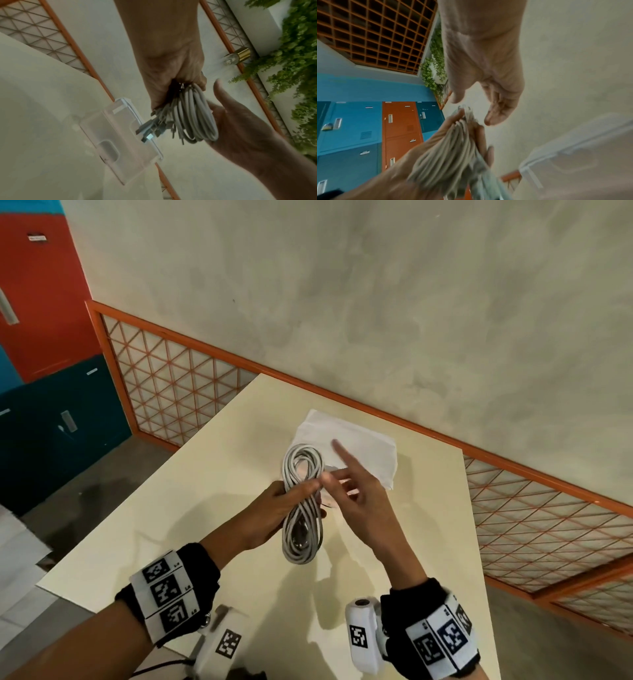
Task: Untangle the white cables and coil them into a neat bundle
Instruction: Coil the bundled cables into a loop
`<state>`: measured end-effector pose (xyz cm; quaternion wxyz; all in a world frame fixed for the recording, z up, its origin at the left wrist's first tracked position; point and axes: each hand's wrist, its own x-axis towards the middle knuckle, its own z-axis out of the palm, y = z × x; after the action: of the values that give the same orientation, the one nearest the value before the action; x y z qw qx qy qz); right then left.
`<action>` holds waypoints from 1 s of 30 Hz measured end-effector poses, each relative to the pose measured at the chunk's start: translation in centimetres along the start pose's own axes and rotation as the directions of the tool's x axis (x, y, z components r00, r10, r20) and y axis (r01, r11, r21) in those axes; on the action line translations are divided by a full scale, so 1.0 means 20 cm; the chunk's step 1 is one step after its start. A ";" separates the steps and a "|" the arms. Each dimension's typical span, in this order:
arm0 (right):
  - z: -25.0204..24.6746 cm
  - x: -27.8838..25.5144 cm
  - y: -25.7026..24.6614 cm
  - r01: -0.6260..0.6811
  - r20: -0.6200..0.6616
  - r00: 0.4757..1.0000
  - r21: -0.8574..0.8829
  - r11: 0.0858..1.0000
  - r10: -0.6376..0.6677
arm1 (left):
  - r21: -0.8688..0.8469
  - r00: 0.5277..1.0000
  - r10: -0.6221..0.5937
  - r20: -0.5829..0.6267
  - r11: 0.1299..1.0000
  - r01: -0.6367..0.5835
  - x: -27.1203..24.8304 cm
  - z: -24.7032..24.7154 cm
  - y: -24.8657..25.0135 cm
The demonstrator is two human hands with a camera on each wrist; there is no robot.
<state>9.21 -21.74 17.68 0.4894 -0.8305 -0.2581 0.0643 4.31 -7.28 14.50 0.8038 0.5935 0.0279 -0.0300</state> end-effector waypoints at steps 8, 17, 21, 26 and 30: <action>0.08 0.02 0.08 -0.369 0.281 0.907 0.177 0.912 0.313 | -0.106 0.997 0.073 0.030 0.992 -0.069 0.01 0.01 0.04; 0.13 0.03 0.06 -0.274 0.363 0.907 0.128 0.953 0.212 | 0.078 0.992 0.122 0.017 0.989 -0.123 0.05 0.00 0.05; 0.18 0.03 0.06 -0.343 0.320 0.912 0.246 0.907 0.258 | 0.117 0.995 0.098 -0.019 0.989 -0.095 0.08 -0.02 0.03; 0.25 0.04 0.11 -0.320 0.145 0.943 0.165 0.933 0.298 | 0.096 0.997 0.060 -0.053 0.994 -0.054 0.09 -0.01 -0.01; 0.25 0.04 0.14 -0.289 0.044 0.955 -0.056 0.956 0.292 | -0.041 1.000 0.010 -0.027 0.999 -0.011 0.10 0.00 -0.04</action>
<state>9.18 -18.55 12.80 0.4472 -0.8693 -0.1474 0.1506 6.26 -7.48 13.63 0.8156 0.5772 0.0362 -0.0174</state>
